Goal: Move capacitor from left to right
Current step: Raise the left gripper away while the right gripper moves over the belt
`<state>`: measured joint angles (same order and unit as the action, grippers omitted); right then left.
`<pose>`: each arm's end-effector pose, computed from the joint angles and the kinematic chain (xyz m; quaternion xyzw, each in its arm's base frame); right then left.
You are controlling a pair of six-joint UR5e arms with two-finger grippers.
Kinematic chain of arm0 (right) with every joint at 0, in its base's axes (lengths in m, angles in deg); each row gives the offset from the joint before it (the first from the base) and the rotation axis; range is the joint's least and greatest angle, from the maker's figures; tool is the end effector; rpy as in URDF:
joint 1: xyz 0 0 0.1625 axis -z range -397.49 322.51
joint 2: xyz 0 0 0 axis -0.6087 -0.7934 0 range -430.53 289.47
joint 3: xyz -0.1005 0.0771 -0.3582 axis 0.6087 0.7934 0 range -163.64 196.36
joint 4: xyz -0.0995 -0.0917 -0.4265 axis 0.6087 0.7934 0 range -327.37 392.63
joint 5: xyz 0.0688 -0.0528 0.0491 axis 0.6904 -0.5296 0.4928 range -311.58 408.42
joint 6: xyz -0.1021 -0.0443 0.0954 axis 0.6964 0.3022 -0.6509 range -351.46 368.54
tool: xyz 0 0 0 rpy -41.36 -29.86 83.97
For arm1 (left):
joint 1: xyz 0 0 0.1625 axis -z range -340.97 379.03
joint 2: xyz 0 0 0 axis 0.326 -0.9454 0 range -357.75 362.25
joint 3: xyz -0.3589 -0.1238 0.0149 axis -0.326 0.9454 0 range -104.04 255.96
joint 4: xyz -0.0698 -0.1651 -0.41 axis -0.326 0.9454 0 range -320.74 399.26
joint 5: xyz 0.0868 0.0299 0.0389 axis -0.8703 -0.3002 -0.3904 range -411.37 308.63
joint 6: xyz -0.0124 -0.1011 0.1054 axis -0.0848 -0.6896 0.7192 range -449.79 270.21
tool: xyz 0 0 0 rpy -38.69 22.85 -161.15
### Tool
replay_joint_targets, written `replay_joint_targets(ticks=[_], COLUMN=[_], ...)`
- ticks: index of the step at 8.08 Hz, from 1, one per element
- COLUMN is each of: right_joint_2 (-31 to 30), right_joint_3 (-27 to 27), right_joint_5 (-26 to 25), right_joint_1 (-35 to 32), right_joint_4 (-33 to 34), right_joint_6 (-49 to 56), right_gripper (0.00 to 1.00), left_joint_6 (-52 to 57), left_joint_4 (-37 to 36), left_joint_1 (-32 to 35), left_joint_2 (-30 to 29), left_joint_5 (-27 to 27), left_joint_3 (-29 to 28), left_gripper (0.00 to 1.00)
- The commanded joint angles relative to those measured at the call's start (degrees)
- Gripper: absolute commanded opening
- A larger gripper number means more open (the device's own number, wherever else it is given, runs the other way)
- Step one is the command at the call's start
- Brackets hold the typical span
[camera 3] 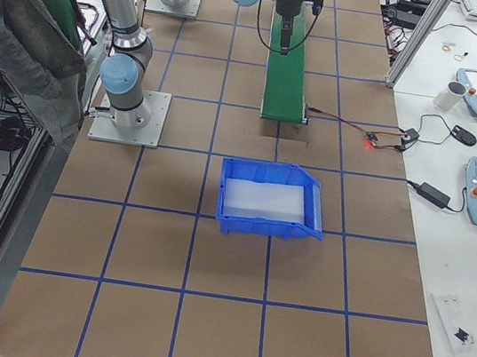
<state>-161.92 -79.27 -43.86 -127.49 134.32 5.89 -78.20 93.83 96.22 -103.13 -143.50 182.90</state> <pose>0.1275 -0.5345 0.3784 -0.0244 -0.9974 0.0654 0.0183 0.0014 -0.5835 0.1596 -0.0112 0.9994 -0.0227 0.0239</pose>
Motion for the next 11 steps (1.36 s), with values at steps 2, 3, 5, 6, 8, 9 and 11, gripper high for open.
replay_joint_targets(ticks=[2, 3, 5, 6, 8, 9, 11], right_joint_2=[0.0, 0.1, 0.4, 1.1, 1.5, 1.4, 1.5], right_joint_3=[0.0, -0.1, -0.3, -0.4, -2.7, -4.3, -6.3], right_joint_5=[-0.1, 0.0, 0.7, 2.5, 5.8, 7.7, 12.2], right_joint_1=[0.0, 0.0, 0.7, 1.2, 2.5, 3.3, 5.7], right_joint_4=[0.0, -0.3, -0.4, -0.4, -0.2, -0.3, -0.2], right_joint_6=[0.1, 0.0, 3.1, 4.3, 6.5, 6.8, 9.0], right_gripper=[1.00, 1.00, 1.00, 1.00, 0.98, 0.95, 0.92], left_joint_6=[-5.8, -5.3, -5.4, -5.4, -4.8, -4.7, -4.6], left_joint_4=[2.4, 2.5, 2.6, 2.6, 2.6, 2.6, 6.1], left_joint_1=[0.2, 0.2, 0.2, 0.3, 0.2, 0.2, 0.3], left_joint_2=[4.7, 5.8, 6.1, 7.0, 7.7, 8.2, 8.0], left_joint_5=[2.5, 2.4, 2.1, 2.0, 1.7, 0.6, -1.8], left_joint_3=[-12.5, -13.8, -13.4, -13.6, -13.4, -13.3, -13.4], left_gripper=[1.00, 1.00, 1.00, 1.00, 1.00, 1.00, 1.00])
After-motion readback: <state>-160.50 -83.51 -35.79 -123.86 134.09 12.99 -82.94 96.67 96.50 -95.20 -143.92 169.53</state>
